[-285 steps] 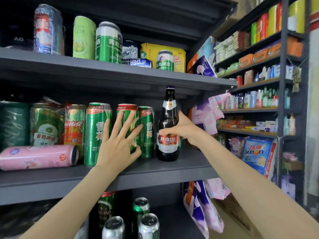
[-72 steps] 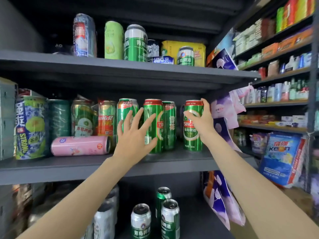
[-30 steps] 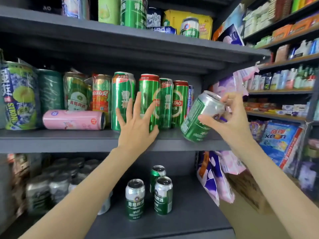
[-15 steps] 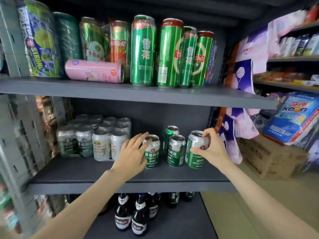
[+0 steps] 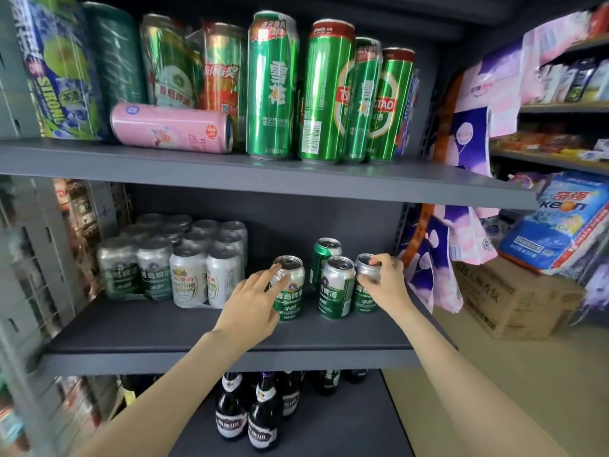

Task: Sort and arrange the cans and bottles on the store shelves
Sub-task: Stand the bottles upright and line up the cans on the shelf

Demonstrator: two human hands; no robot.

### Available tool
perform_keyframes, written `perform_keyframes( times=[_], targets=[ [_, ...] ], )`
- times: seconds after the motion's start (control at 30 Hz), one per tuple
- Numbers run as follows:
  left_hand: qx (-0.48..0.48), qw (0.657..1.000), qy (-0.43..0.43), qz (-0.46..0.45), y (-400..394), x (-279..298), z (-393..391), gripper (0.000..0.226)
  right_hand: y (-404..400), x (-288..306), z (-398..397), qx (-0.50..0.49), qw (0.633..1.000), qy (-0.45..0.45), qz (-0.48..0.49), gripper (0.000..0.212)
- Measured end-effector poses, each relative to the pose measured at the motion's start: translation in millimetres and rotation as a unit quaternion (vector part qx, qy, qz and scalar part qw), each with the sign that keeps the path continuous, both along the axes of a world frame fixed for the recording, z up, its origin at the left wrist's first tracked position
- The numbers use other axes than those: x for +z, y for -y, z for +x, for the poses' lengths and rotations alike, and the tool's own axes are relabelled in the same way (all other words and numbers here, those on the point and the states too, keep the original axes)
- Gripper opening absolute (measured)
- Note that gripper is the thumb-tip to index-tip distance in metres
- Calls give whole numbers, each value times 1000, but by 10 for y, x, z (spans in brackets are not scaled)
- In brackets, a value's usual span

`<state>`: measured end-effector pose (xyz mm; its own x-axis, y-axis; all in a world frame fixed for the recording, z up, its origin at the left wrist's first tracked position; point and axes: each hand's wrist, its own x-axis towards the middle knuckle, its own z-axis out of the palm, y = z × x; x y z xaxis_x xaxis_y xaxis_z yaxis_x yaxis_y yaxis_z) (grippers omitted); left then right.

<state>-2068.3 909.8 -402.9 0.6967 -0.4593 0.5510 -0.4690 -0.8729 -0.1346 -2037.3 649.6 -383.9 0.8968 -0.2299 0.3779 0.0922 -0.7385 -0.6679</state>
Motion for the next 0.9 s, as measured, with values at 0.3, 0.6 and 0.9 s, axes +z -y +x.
perform_keyframes(
  times=[0.3, 0.6, 0.9],
  targets=[
    [-8, 978, 170, -120, -610, 907, -395, 36, -696, 627, -912, 194, 912, 339, -121, 27],
    [174, 941, 192, -219, -1441, 1701, -435, 41, -1716, 2095, -524, 280, 891, 286, -215, 27],
    [238, 951, 25, -197, -1840, 1708, -244, 92, -2478, 2571, 23, 273, 864, 54, -420, 60]
  ],
)
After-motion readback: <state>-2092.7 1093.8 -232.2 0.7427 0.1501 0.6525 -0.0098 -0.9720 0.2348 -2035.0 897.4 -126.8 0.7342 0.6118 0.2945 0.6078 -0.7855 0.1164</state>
